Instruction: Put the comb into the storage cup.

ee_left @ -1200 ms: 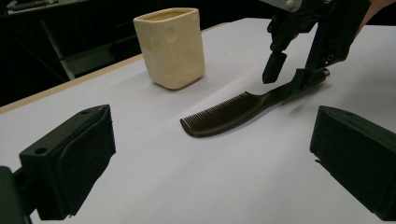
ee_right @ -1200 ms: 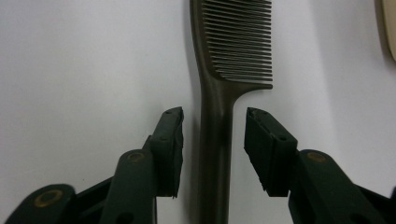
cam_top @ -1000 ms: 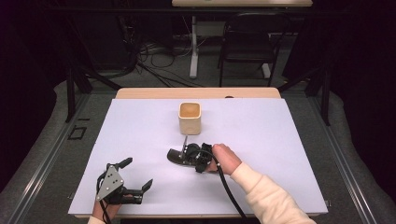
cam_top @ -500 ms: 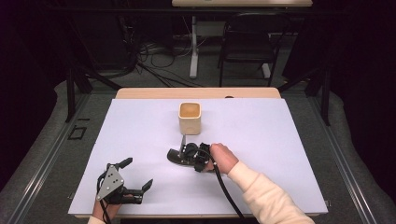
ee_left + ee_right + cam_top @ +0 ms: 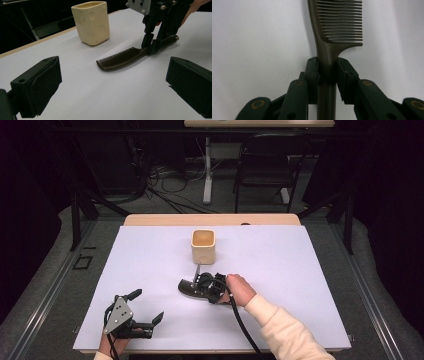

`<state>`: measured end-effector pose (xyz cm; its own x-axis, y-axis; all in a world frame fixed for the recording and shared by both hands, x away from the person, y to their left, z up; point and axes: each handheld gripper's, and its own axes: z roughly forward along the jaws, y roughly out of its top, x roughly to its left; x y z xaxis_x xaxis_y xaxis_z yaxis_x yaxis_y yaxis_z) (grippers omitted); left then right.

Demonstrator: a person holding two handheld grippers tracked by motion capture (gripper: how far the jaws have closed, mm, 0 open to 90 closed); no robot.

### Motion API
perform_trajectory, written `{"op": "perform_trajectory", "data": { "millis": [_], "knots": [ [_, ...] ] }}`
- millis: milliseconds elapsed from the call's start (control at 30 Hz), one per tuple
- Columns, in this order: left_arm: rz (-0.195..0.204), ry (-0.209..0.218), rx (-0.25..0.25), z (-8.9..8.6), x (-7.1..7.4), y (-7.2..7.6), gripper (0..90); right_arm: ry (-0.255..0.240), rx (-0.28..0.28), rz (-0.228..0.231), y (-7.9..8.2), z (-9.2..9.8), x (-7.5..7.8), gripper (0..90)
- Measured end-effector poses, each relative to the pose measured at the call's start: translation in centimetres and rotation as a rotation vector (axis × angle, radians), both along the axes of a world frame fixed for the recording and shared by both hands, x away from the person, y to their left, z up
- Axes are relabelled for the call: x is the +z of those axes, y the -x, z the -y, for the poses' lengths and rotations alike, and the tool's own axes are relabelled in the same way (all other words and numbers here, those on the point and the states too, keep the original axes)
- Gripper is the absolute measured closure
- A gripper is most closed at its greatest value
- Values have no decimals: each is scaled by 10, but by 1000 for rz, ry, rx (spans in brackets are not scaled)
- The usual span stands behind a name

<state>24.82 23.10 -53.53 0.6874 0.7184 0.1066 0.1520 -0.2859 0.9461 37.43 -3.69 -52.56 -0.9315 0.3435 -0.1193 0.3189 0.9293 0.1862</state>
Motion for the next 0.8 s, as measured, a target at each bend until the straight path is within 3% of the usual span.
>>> {"op": "perform_trajectory", "data": {
  "millis": [800],
  "knots": [
    [2,-4,-2,0,0,0,1,-110,-36,23,7,32,23,722]
  ]
}}
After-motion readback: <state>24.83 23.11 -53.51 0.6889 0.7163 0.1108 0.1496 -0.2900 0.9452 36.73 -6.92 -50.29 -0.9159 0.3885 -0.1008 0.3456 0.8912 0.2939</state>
